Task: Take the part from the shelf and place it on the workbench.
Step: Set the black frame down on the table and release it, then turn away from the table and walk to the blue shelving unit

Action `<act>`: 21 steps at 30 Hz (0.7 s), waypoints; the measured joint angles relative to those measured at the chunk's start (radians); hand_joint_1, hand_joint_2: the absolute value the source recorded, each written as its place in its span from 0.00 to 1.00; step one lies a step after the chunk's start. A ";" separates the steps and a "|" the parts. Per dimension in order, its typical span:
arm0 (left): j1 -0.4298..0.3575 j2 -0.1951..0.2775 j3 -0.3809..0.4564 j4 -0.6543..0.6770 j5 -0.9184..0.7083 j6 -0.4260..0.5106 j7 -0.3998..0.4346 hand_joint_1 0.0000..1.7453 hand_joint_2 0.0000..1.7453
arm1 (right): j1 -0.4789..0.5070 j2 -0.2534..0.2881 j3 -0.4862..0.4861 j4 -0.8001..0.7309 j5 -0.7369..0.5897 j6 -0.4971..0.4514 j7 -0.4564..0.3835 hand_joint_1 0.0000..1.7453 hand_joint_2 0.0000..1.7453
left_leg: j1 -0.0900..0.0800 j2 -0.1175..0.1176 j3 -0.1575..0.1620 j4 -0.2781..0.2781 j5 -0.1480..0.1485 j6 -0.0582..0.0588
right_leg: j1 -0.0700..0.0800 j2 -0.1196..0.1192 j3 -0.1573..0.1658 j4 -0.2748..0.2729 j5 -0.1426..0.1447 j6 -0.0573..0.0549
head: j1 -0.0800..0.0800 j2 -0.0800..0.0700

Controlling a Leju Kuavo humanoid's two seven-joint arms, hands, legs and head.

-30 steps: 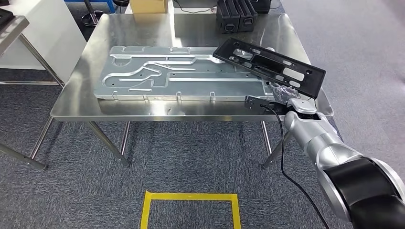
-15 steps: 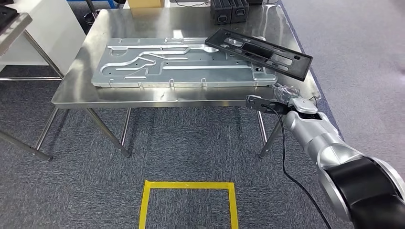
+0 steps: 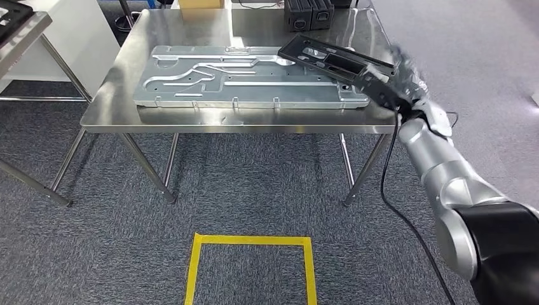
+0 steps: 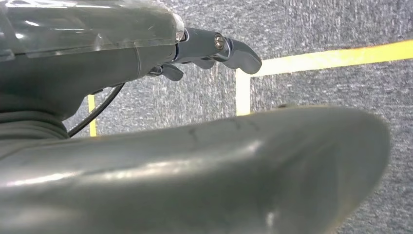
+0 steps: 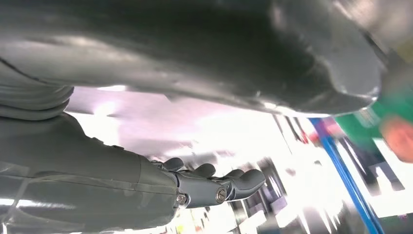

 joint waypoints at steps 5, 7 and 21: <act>0.001 0.002 0.001 0.000 0.005 -0.008 -0.001 0.00 0.00 | 0.005 0.001 -0.098 -0.080 -0.100 -0.049 -0.145 0.00 0.00 | -0.001 -0.002 -0.019 0.021 -0.009 -0.026 | 0.004 0.002 0.017 -0.048 0.006 -0.036 | 0.000 0.000; 0.000 0.006 0.001 0.000 0.003 -0.022 -0.001 0.00 0.00 | 0.023 0.009 -0.129 -0.138 -0.162 -0.045 -0.194 0.00 0.00 | 0.001 -0.002 -0.045 0.082 -0.051 -0.037 | 0.001 0.000 0.015 -0.052 0.010 -0.048 | -0.001 0.000; 0.001 0.032 0.003 0.000 -0.001 -0.014 0.003 0.00 0.00 | 0.668 0.113 -0.176 -0.913 -0.473 0.008 -0.297 0.00 0.00 | -0.005 -0.007 0.012 -0.018 0.002 0.004 | 0.017 -0.004 0.012 -0.050 0.006 -0.030 | 0.000 0.000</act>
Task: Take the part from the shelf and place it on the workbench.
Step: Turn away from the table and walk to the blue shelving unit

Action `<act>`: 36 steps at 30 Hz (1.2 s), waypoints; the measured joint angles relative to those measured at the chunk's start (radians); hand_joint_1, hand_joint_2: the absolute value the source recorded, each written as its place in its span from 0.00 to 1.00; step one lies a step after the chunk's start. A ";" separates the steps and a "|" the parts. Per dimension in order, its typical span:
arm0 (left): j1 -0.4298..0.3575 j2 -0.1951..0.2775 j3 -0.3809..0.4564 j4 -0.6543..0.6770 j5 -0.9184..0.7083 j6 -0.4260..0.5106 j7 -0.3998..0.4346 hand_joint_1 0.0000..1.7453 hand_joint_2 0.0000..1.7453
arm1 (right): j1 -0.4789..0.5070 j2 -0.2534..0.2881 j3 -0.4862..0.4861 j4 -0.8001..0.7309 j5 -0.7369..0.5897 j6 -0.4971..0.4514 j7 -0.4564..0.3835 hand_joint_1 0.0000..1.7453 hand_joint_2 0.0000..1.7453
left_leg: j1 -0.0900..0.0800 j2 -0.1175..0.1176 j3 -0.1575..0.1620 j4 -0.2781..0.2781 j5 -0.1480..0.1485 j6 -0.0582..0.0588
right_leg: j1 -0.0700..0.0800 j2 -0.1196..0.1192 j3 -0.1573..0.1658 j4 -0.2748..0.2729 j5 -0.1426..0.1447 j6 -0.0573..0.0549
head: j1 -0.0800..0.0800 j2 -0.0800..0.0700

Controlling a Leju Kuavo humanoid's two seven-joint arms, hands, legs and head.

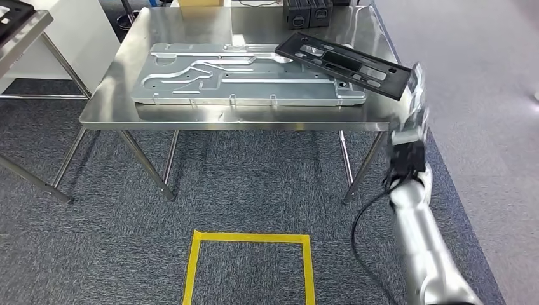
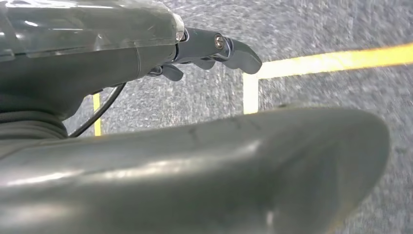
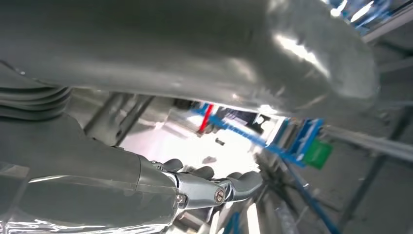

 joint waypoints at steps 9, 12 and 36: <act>-0.005 0.007 0.039 0.000 0.062 0.014 0.018 0.00 0.00 | 0.276 0.080 0.096 -0.219 -0.050 -0.005 -0.029 0.00 0.00 | 0.004 0.001 -0.007 0.008 0.006 -0.003 | -0.010 0.003 -0.007 0.070 -0.032 0.013 | 0.001 0.000; -0.008 0.012 0.050 0.000 0.067 0.016 0.023 0.00 0.00 | 0.320 0.102 0.129 -0.243 -0.065 -0.014 -0.037 0.00 0.00 | -0.001 0.000 -0.018 0.024 0.003 -0.019 | -0.007 0.006 0.025 -0.001 -0.013 -0.002 | 0.000 0.000; -0.014 0.039 0.056 0.000 0.039 0.023 0.045 0.00 0.00 | 0.415 0.176 0.169 -0.301 -0.086 -0.028 -0.037 0.00 0.00 | 0.002 0.011 0.009 -0.021 0.007 0.007 | -0.010 0.005 -0.119 0.252 -0.113 0.016 | 0.002 0.000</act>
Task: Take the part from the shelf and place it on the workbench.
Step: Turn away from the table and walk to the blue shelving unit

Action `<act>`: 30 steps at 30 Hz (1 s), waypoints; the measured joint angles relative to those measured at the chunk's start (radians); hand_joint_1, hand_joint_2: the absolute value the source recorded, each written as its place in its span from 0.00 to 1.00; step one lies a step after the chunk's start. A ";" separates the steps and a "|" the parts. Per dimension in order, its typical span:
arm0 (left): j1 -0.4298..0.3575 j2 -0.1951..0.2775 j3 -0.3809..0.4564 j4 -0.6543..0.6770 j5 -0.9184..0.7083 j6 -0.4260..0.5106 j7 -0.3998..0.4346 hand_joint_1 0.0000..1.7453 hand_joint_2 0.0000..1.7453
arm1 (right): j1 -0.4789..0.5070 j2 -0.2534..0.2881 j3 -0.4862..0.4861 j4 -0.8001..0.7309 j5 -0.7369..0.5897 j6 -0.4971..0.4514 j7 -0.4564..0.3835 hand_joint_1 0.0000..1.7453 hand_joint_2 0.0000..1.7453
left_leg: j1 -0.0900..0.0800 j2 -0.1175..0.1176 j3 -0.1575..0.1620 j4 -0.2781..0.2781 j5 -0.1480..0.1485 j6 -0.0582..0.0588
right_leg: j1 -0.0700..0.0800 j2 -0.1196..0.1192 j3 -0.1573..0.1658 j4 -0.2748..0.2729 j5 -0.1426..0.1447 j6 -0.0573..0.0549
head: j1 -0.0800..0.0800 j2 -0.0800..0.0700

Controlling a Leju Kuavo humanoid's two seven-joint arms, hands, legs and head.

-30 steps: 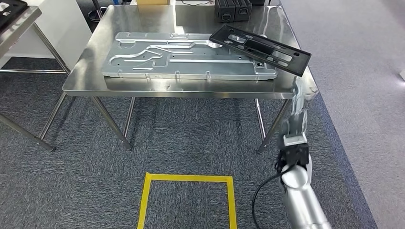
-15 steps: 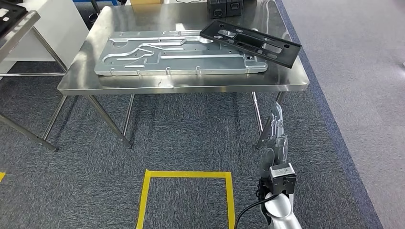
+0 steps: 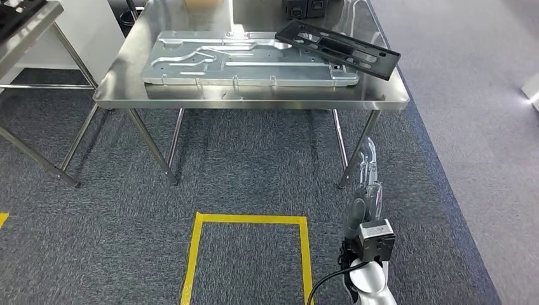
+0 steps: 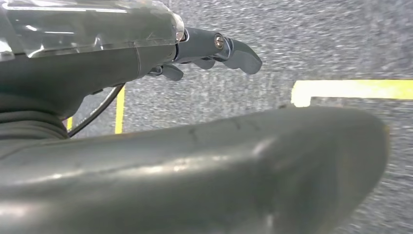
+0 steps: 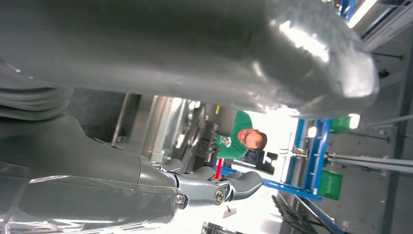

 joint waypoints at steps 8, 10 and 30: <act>0.001 0.000 0.000 0.000 -0.002 0.007 -0.002 0.00 0.00 | -0.003 0.012 -0.001 -0.002 0.003 0.006 0.002 0.00 0.00 | -0.002 -0.001 -0.082 0.048 0.046 -0.038 | 0.008 0.001 0.227 -0.270 0.037 -0.029 | -0.002 0.000; 0.003 0.000 0.000 0.000 -0.004 0.007 -0.002 0.00 0.00 | -0.004 0.016 -0.001 -0.002 0.003 0.007 0.002 0.00 0.00 | 0.003 -0.002 -0.096 0.069 0.020 -0.050 | 0.006 -0.002 0.211 -0.273 0.056 -0.048 | -0.002 0.000; -0.006 0.001 -0.006 0.000 -0.018 -0.001 0.009 0.00 0.00 | 0.003 0.031 -0.010 -0.041 0.015 0.037 0.039 0.00 0.00 | 0.000 0.003 0.019 -0.026 0.004 -0.003 | 0.008 -0.002 0.014 -0.025 -0.006 -0.008 | -0.003 0.000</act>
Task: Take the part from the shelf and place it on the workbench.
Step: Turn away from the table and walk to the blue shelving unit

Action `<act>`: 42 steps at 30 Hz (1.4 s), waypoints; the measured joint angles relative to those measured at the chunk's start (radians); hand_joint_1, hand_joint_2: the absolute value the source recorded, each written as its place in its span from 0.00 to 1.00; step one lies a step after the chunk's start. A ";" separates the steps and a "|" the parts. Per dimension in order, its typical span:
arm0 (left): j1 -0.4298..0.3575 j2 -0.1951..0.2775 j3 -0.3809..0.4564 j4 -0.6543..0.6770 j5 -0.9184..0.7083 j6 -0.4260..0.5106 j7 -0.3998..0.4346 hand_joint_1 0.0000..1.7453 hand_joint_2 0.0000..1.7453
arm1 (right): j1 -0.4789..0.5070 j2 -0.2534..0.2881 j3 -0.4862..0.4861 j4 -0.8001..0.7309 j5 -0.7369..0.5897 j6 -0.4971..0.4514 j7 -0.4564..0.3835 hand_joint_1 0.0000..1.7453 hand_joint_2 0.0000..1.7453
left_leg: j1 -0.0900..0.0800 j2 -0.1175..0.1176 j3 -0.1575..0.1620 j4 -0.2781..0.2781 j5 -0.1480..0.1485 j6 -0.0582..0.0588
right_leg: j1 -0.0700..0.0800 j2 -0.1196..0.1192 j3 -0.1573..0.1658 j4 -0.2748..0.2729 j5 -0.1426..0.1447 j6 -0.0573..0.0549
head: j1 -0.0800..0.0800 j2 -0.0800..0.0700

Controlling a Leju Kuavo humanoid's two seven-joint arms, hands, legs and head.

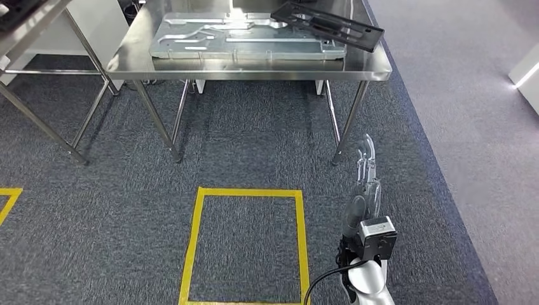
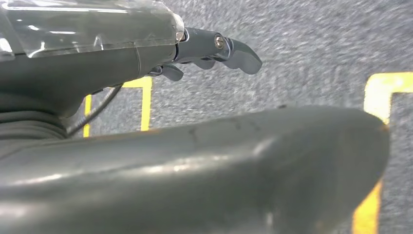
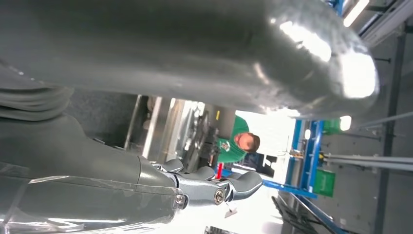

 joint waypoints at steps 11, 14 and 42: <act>0.005 -0.005 0.000 0.000 0.004 0.007 -0.001 0.00 0.00 | -0.006 0.010 -0.007 -0.011 0.002 0.025 0.006 0.00 0.00 | 0.002 -0.004 -0.123 0.085 0.020 -0.049 | 0.001 -0.002 0.210 -0.274 0.065 -0.044 | -0.003 0.000; 0.007 -0.005 0.000 0.000 0.004 0.007 -0.005 0.00 0.00 | -0.004 0.015 -0.010 -0.012 -0.001 0.039 0.006 0.00 0.00 | 0.011 -0.006 -0.173 0.260 -0.105 -0.066 | 0.000 -0.004 0.182 -0.276 0.088 -0.054 | -0.006 0.000; 0.008 -0.006 -0.007 0.000 -0.010 0.011 -0.017 0.00 0.00 | 0.004 0.025 -0.028 -0.020 -0.001 0.058 0.021 0.00 0.00 | 0.003 -0.015 -0.050 0.111 -0.066 -0.051 | -0.002 -0.010 0.156 -0.253 0.099 -0.043 | -0.006 0.000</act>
